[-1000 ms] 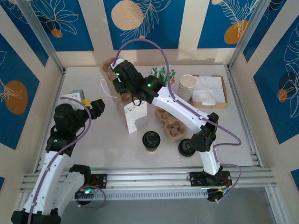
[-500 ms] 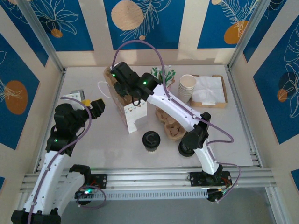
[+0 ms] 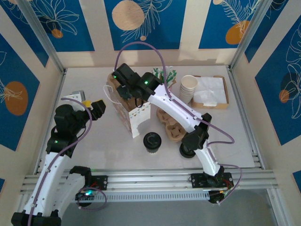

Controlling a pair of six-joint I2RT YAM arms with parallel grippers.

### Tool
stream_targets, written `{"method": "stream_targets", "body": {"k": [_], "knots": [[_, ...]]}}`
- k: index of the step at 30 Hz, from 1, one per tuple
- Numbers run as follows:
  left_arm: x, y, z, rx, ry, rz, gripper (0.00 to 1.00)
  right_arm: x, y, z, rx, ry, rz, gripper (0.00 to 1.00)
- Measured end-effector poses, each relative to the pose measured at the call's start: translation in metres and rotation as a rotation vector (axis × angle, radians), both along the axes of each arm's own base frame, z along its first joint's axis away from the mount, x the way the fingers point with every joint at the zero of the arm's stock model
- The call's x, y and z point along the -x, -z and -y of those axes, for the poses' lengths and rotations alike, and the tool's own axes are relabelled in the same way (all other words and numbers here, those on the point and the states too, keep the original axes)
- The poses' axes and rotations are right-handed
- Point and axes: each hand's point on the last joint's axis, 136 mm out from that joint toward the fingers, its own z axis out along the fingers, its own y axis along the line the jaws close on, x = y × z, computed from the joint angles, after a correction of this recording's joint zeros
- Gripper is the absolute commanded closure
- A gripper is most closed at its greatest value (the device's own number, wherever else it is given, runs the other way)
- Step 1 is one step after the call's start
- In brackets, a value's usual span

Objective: Pack the takeout coffee

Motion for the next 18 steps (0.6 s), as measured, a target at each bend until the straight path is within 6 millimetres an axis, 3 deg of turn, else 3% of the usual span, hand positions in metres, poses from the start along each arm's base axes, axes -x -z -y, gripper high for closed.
{"method": "stream_targets", "body": {"k": [18], "knots": [[-0.001, 0.001, -0.001, -0.003, -0.007, -0.005, 0.22, 0.016, 0.007, 0.01, 0.029, -0.004, -0.081, 0.68]]}}
